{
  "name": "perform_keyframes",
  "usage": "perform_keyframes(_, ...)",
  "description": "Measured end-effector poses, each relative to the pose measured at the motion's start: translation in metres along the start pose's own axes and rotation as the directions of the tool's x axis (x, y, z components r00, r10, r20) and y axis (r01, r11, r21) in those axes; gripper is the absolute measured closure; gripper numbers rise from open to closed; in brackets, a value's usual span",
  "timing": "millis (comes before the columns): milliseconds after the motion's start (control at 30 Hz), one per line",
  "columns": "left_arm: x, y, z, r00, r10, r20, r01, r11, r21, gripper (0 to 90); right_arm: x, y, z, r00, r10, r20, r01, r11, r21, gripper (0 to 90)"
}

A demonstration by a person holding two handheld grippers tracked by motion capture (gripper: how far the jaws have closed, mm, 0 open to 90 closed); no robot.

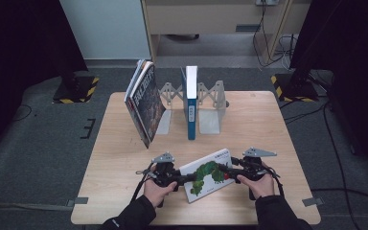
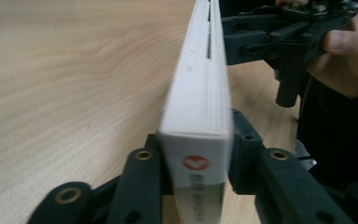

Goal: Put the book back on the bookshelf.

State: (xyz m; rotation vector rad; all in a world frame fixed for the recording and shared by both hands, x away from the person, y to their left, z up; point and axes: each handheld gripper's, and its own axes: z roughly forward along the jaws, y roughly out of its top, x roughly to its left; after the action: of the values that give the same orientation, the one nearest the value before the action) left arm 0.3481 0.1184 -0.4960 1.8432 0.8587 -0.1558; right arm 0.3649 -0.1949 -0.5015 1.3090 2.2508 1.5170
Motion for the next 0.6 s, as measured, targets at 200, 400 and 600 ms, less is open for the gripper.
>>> perform_keyframes(200, -0.004, 0.001, -0.002, 1.0, 0.002, 0.005, -0.002, 1.0, -0.003, 72.7, 0.0, 0.001, 0.0, 1.0, 0.0, -0.002, 0.0, 1.0, -0.01, 37.1)
perform_keyframes(400, -0.008, 0.009, -0.01, 0.9998, -0.019, -0.006, 0.019, 0.9992, -0.035, 74.5, -0.005, 0.0, -0.002, 0.999, -0.002, 0.045, 0.001, 1.0, 0.015, 33.2)
perform_keyframes(600, -0.005, 0.018, -0.023, 0.9983, -0.017, -0.056, 0.013, 0.9978, -0.065, 74.5, -0.012, 0.0, -0.008, 0.9912, -0.021, 0.131, 0.018, 0.999, 0.029, 32.2)
